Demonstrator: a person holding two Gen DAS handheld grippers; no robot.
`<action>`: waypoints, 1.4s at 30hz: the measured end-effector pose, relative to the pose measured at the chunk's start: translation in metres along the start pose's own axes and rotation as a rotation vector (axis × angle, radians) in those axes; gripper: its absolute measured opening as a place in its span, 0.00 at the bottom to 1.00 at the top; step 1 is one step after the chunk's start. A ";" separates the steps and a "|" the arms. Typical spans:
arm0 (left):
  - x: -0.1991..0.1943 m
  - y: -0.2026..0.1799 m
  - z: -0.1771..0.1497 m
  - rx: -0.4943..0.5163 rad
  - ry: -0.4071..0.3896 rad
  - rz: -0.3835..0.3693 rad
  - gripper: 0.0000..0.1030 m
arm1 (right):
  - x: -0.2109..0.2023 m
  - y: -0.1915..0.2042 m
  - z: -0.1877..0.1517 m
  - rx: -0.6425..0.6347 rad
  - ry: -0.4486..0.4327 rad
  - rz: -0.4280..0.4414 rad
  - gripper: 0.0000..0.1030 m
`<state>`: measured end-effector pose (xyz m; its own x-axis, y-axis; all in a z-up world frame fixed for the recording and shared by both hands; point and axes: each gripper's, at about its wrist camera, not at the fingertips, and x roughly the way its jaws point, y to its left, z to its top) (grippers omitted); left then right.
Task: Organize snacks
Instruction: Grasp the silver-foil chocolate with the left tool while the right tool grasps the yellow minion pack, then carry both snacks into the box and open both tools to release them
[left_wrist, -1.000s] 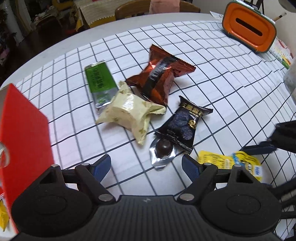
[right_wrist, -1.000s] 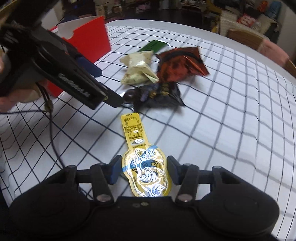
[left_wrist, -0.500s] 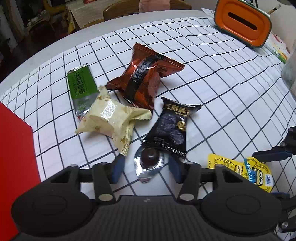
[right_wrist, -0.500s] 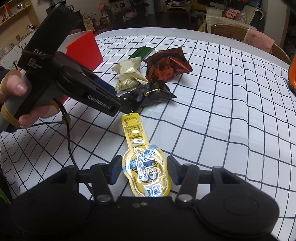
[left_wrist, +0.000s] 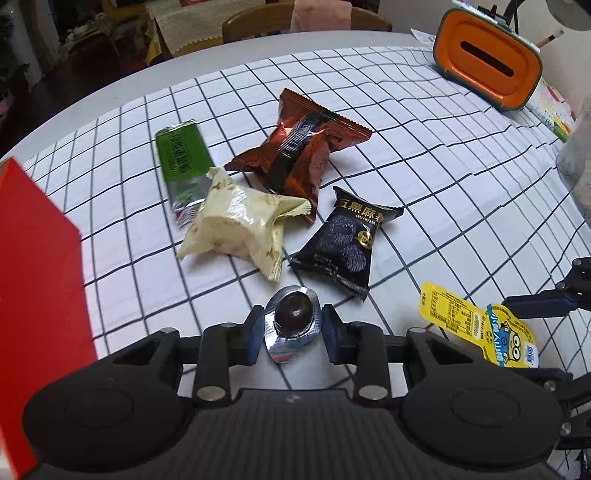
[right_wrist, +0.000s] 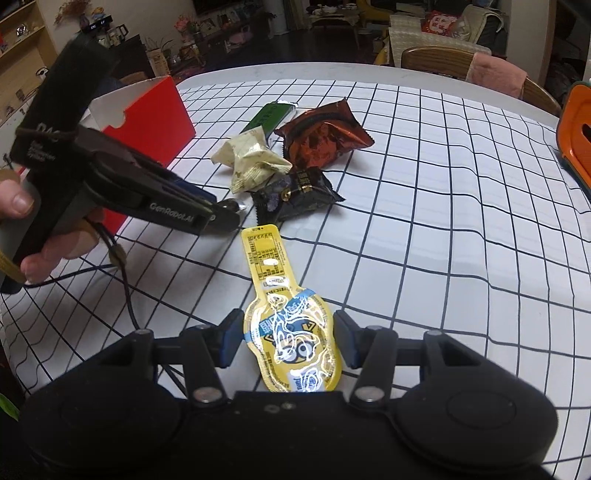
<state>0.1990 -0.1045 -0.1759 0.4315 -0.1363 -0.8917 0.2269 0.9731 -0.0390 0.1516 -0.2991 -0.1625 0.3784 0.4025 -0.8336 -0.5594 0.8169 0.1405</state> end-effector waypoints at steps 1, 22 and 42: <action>-0.004 0.001 -0.002 -0.004 -0.003 0.000 0.31 | -0.001 0.002 0.000 0.001 -0.001 -0.004 0.50; -0.105 0.061 -0.039 -0.066 -0.105 0.012 0.31 | -0.033 0.092 0.043 -0.008 -0.106 -0.029 0.50; -0.169 0.168 -0.062 -0.124 -0.212 0.091 0.31 | -0.009 0.201 0.120 -0.136 -0.173 -0.052 0.50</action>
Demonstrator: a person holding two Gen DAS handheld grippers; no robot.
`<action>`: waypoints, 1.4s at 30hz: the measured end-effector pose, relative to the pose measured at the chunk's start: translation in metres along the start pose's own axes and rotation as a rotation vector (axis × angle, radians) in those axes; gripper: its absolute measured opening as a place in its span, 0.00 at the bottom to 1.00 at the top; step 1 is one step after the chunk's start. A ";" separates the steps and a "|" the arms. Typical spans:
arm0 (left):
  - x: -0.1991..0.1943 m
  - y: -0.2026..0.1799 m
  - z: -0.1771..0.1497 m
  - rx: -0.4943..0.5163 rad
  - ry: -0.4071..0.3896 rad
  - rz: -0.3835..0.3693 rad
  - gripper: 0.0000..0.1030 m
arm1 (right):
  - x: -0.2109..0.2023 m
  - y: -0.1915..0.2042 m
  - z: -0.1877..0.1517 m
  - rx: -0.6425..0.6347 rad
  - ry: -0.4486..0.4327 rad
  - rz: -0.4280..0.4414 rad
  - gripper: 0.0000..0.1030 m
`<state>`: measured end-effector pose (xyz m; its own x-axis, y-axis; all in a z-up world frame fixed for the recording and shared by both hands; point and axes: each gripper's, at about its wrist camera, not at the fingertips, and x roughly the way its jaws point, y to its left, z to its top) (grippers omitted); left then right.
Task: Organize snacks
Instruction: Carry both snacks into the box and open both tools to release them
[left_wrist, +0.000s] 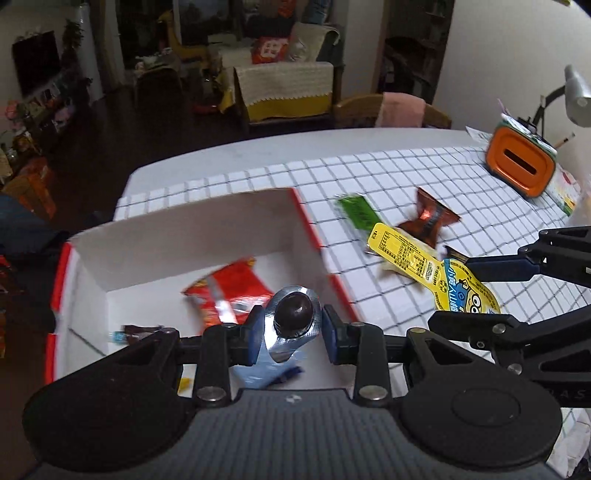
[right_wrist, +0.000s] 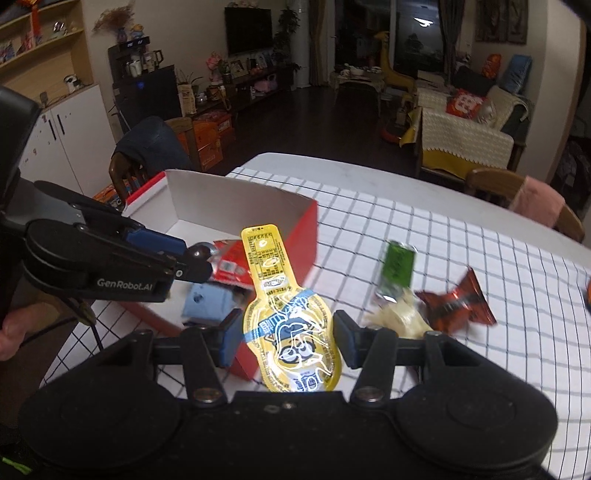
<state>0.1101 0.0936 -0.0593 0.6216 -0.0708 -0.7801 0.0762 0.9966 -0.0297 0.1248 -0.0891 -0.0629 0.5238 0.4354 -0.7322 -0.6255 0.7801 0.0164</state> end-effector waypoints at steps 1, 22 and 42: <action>0.000 0.006 0.000 -0.003 -0.001 0.008 0.31 | 0.004 0.005 0.004 -0.007 0.001 0.001 0.50; 0.043 0.120 -0.008 -0.038 0.108 0.156 0.31 | 0.121 0.082 0.052 -0.168 0.139 0.001 0.50; 0.078 0.118 0.006 -0.003 0.285 0.193 0.32 | 0.163 0.088 0.048 -0.100 0.247 -0.006 0.50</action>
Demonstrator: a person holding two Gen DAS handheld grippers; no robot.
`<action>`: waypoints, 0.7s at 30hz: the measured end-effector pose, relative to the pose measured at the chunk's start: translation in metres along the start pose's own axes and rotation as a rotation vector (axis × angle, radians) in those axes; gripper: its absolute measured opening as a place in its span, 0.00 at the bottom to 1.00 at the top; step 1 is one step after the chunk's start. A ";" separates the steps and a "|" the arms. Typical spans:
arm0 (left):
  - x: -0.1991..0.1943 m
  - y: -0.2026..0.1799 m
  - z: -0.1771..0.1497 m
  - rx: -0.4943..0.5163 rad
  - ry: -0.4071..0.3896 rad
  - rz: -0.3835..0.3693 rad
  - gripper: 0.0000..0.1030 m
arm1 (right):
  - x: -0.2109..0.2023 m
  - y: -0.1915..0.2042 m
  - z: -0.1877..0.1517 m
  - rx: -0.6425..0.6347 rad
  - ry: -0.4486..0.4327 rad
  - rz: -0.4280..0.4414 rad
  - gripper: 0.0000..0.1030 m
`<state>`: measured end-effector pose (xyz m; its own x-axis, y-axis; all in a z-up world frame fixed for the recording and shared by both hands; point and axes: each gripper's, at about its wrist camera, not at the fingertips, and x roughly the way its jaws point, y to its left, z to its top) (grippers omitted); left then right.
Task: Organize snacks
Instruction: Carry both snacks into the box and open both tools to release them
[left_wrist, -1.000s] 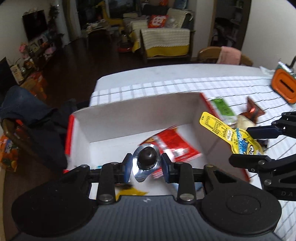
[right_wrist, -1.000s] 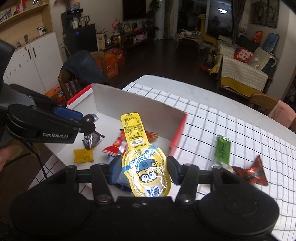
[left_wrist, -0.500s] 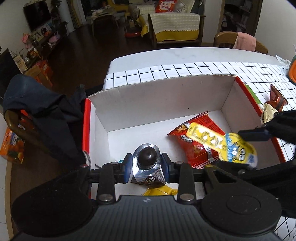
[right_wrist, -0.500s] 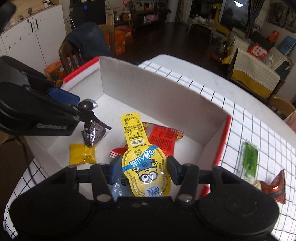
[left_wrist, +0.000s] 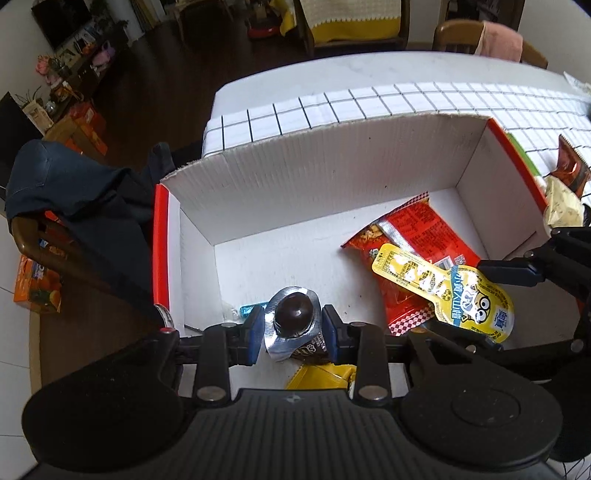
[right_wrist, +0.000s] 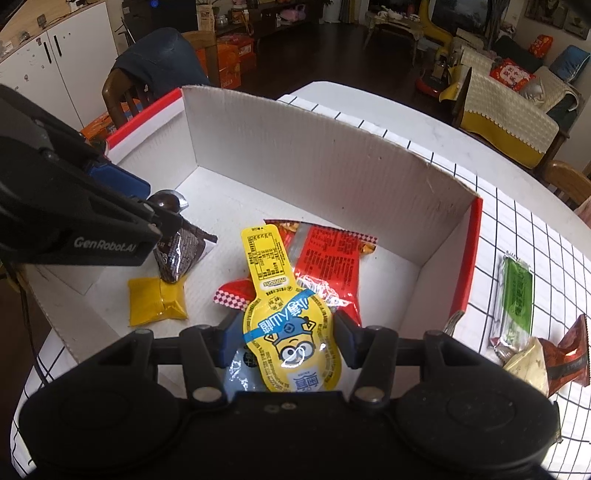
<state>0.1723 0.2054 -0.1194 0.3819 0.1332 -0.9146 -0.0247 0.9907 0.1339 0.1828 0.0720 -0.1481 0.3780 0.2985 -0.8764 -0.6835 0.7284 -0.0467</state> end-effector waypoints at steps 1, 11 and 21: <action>0.001 -0.001 0.001 0.001 0.006 0.005 0.32 | 0.001 -0.001 0.000 0.002 0.001 0.002 0.50; -0.005 -0.001 -0.001 -0.020 0.012 -0.006 0.41 | -0.014 -0.006 -0.004 0.036 -0.042 0.038 0.52; -0.041 -0.014 -0.012 -0.022 -0.088 -0.042 0.54 | -0.057 -0.014 -0.013 0.083 -0.127 0.085 0.61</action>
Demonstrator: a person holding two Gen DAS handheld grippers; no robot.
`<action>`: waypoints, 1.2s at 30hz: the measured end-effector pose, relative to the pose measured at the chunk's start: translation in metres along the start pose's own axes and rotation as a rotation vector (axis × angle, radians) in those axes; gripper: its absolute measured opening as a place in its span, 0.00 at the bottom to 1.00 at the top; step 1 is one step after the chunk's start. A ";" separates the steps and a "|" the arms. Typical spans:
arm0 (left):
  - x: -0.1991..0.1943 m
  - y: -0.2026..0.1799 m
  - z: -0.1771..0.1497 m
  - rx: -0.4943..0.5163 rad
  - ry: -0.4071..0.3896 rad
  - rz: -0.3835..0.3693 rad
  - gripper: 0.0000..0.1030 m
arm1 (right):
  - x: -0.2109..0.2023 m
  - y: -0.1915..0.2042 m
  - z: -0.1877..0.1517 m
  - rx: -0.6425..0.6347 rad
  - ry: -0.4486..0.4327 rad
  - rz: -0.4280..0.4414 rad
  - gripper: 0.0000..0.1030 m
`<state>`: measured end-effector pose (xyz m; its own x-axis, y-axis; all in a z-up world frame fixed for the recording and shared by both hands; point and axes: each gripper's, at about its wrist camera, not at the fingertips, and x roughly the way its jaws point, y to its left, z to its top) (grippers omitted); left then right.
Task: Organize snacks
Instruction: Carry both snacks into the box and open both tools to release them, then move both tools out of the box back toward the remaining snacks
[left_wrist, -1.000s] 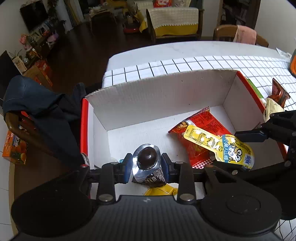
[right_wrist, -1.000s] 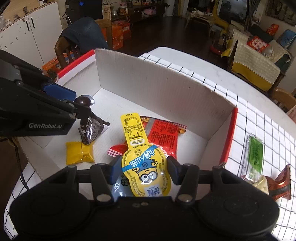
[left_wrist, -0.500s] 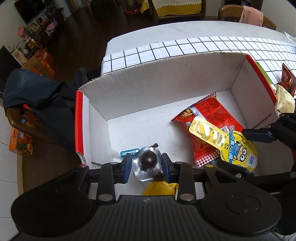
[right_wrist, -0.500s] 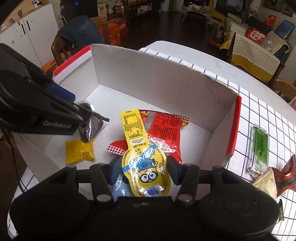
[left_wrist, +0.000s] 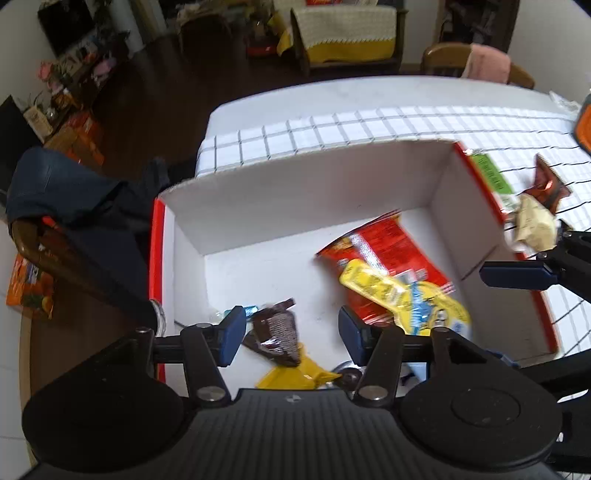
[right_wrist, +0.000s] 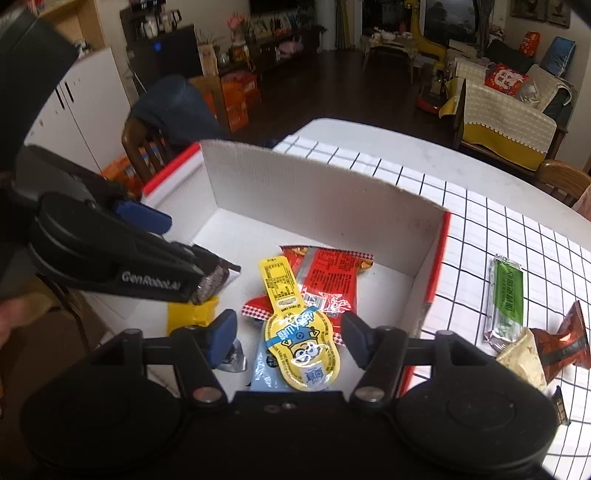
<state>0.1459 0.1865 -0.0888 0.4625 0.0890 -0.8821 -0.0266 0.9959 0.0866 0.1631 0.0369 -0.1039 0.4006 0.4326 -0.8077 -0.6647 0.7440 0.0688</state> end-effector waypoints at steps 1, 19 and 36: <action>-0.004 -0.002 0.000 0.002 -0.011 -0.005 0.55 | -0.006 -0.002 -0.001 0.007 -0.009 0.005 0.61; -0.055 -0.078 0.002 0.036 -0.185 -0.112 0.79 | -0.098 -0.077 -0.048 0.149 -0.131 -0.038 0.89; -0.053 -0.181 0.015 -0.070 -0.246 -0.172 0.87 | -0.117 -0.190 -0.121 0.275 -0.086 -0.188 0.99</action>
<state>0.1397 0.0011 -0.0504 0.6658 -0.0796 -0.7419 0.0142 0.9955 -0.0941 0.1660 -0.2163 -0.0935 0.5591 0.3075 -0.7699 -0.3843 0.9190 0.0880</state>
